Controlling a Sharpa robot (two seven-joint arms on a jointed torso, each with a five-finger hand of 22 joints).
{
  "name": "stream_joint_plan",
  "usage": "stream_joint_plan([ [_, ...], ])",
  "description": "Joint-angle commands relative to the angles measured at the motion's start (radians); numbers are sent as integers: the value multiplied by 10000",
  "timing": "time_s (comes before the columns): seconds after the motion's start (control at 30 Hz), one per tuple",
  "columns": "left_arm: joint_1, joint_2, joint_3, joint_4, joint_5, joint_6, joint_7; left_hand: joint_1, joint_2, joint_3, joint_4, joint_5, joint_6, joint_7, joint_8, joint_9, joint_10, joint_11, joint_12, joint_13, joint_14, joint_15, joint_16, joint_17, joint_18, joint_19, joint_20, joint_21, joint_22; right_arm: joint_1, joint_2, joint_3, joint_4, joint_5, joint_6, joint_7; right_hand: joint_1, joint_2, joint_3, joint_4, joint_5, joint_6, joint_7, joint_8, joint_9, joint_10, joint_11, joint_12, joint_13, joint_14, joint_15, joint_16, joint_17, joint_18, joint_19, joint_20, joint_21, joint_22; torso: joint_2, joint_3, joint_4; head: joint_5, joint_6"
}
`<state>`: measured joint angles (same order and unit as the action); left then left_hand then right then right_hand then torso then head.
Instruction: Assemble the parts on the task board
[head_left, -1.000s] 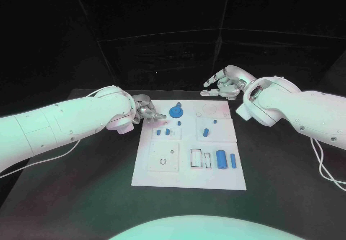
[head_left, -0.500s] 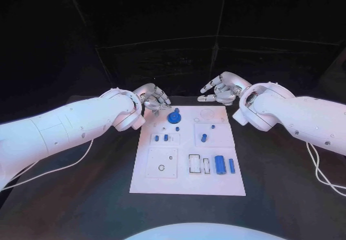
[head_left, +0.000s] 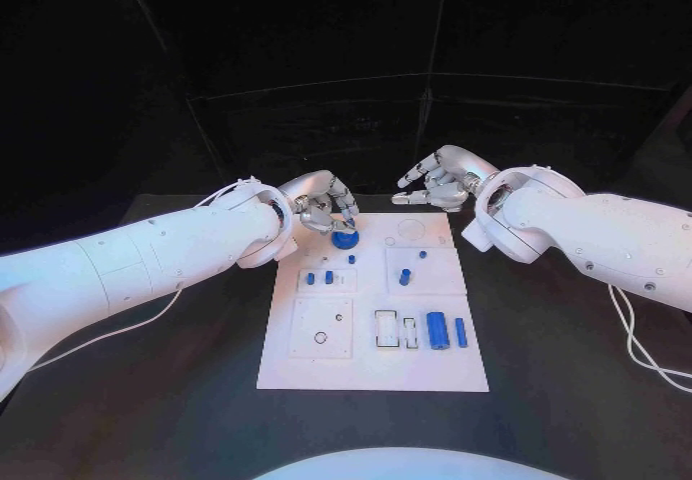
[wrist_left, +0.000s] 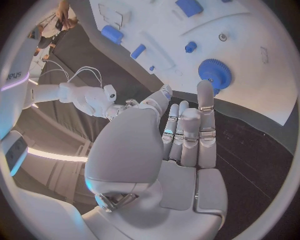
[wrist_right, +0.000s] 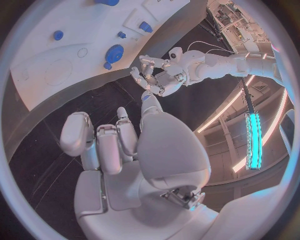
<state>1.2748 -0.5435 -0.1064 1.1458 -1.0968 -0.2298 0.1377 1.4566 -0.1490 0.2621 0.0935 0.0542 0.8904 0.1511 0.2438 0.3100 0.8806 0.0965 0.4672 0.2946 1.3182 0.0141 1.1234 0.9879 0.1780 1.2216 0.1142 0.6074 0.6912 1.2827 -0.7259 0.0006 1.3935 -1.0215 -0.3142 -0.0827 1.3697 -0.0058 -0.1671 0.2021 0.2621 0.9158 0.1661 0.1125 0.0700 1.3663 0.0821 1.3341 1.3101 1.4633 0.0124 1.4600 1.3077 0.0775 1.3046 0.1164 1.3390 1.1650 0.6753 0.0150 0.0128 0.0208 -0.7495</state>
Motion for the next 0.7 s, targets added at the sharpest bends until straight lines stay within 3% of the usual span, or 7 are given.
stream_joint_plan([
  [0.03,-4,74,-104,-22,-2461,615,309,83,-9,-2,-101,-39,179,-29,-124,-199,-59,-8,-271,-307,523,-28,698,648,44,349,-38,242,136,17,28,5,-3,-24,-65,105,-9,71,-60,19,41,-55,24,56,-7,-52,9,-58,29,602,-52,-51,524,121,-51,7,-57,-8,18,-1,-28,26,19],
  [0.3,-61,356,-270,-373,-3729,869,84,46,57,-62,-206,-40,484,-79,-405,-675,167,-29,-687,-930,1331,-71,1959,1889,-325,1450,-98,2457,2047,15,69,5,-27,-24,-123,111,10,87,-58,16,52,-56,23,57,-7,-57,9,-62,24,603,-52,-52,524,122,-54,7,-62,-14,25,-4,-19,2,17],
  [0.7,-135,778,-316,-609,-4260,1188,-6,-15,142,-47,-251,-40,828,-161,-608,-1004,612,-107,-930,-1364,1573,-161,2080,1710,-505,1969,-188,3586,3047,12,157,5,-56,-24,-127,117,34,107,-57,12,68,-57,23,59,-7,-52,8,-54,32,606,-53,-46,537,121,-51,7,-62,-11,11,7,-16,-7,-31],
])
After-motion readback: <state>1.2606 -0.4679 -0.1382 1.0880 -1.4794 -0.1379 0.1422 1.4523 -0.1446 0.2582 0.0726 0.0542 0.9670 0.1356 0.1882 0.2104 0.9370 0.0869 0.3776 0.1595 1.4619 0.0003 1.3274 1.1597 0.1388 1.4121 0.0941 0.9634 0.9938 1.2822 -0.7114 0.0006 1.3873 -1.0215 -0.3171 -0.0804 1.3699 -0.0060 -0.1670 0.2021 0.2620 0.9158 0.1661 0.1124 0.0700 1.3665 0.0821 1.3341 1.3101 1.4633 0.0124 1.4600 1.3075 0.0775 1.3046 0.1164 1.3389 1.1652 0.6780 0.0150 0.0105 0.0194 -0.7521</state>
